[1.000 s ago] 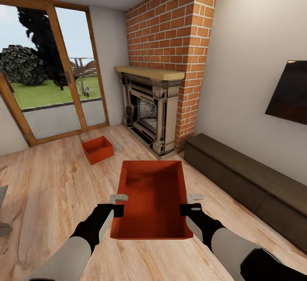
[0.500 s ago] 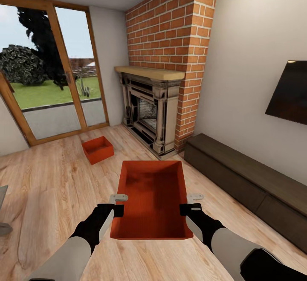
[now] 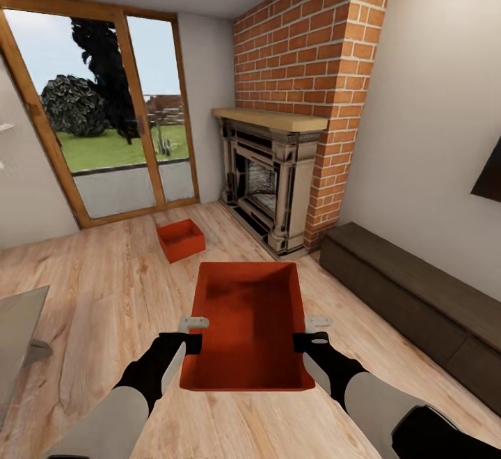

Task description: Move the two storage containers from the living room to the garage. In the garage, place one container on the floor and stack the other container on top of it (either order is fine).

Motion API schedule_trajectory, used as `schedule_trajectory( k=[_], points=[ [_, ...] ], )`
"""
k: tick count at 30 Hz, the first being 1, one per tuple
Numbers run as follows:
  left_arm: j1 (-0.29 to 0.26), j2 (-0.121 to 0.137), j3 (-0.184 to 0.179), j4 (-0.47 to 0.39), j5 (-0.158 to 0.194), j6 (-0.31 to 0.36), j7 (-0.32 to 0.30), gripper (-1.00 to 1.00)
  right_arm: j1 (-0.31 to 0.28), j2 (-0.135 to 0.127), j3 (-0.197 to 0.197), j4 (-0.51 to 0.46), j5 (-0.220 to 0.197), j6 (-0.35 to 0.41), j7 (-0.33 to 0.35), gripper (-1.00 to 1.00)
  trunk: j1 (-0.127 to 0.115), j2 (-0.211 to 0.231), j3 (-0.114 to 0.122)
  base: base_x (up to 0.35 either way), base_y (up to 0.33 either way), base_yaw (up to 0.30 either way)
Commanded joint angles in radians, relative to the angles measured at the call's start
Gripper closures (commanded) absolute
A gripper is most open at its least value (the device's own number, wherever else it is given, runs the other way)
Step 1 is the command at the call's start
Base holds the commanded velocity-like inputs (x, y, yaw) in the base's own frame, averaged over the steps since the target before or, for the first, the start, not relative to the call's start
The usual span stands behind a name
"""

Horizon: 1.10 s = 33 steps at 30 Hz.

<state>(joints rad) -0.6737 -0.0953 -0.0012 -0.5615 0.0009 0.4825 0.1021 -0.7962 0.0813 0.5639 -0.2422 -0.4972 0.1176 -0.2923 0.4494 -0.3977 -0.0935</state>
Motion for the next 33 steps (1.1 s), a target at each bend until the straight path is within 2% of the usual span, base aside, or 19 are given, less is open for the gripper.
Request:
schedule_trajectory(
  k=[1, 26, 33],
  points=[
    [-0.001, -0.001, 0.009, -0.022, -0.044, -0.019, 0.016, 1.0, 0.0, 0.0, 0.016, 0.001, -0.018, 0.007, -0.008, 1.0, 0.001, -0.002, -0.002, 0.0, 0.0, 0.269],
    [-0.001, -0.003, 0.01, -0.022, -0.044, -0.019, 0.016, 1.0, 0.0, 0.0, 0.016, 0.001, -0.018, 0.007, -0.008, 1.0, 0.001, -0.002, -0.002, 0.0, -0.002, 0.269],
    [-0.001, -0.003, 0.011, -0.021, -0.044, -0.019, 0.016, 1.0, 0.0, 0.0, 0.016, 0.001, -0.018, 0.007, -0.008, 1.0, 0.001, -0.002, -0.002, 0.0, -0.222, 0.269]
  ],
)
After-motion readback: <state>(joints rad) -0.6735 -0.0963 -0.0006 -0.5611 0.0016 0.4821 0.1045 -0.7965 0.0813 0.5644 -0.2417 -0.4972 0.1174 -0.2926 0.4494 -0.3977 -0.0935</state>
